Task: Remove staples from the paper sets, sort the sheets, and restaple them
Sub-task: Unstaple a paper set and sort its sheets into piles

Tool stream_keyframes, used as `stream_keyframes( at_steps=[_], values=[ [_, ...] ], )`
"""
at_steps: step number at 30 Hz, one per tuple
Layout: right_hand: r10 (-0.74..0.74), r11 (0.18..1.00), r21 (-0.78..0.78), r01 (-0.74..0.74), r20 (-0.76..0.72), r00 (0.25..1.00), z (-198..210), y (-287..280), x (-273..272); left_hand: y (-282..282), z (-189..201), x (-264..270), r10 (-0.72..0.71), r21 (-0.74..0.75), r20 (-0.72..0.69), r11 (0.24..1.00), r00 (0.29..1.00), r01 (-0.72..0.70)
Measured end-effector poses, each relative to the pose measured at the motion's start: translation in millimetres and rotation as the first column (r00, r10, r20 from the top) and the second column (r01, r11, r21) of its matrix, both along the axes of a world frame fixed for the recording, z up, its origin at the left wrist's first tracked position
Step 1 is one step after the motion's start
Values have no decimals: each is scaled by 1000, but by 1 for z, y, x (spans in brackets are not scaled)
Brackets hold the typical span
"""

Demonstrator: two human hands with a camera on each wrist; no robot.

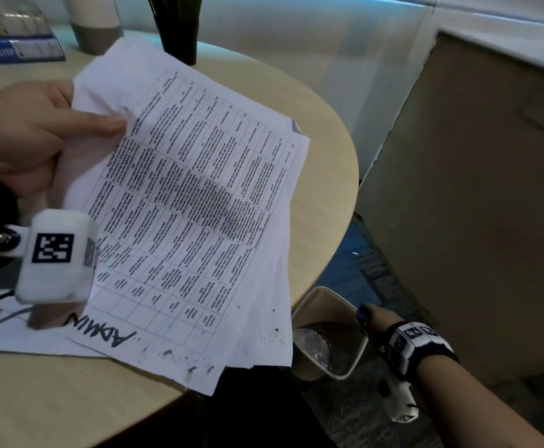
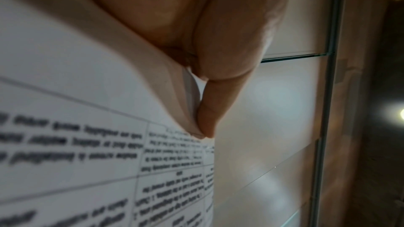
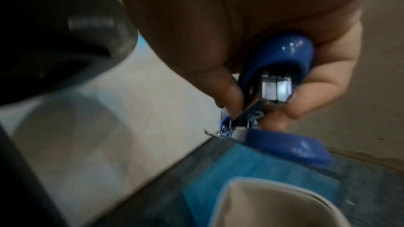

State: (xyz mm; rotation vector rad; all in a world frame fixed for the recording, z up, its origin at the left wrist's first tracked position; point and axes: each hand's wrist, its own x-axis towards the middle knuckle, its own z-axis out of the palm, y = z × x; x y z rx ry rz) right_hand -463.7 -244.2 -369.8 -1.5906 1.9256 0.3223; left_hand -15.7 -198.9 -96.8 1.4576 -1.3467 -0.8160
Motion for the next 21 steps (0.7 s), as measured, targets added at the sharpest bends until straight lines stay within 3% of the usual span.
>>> stream_keyframes(
  at_steps=[4, 8, 11, 15, 19, 21],
  values=[
    [-123, 933, -306, 191, 228, 966, 73, -8, -3, -7, -5, 6, -12, 69, -222, 997, 975, 28],
    [-34, 669, -675, 311, 391, 920, 182, -20, 11, -6, -3, 13, 42, 145, -274, 989, 961, -2],
    [116, 534, -807, 252, 366, 924, 262, -31, 38, -7, -4, 18, 96, 181, -261, 982, 960, -49],
    [226, 553, -833, 27, 181, 957, 325, -75, 88, -6, -4, 22, 154, 202, -233, 974, 960, -107],
    [313, 675, -684, -277, -75, 947, 337, -125, 143, -2, 0, 20, 170, 215, -239, 969, 956, -118],
    [330, 717, -609, -341, -134, 934, 332, -131, 164, 0, 3, 19, 179, 213, -246, 969, 953, -127]
  ],
)
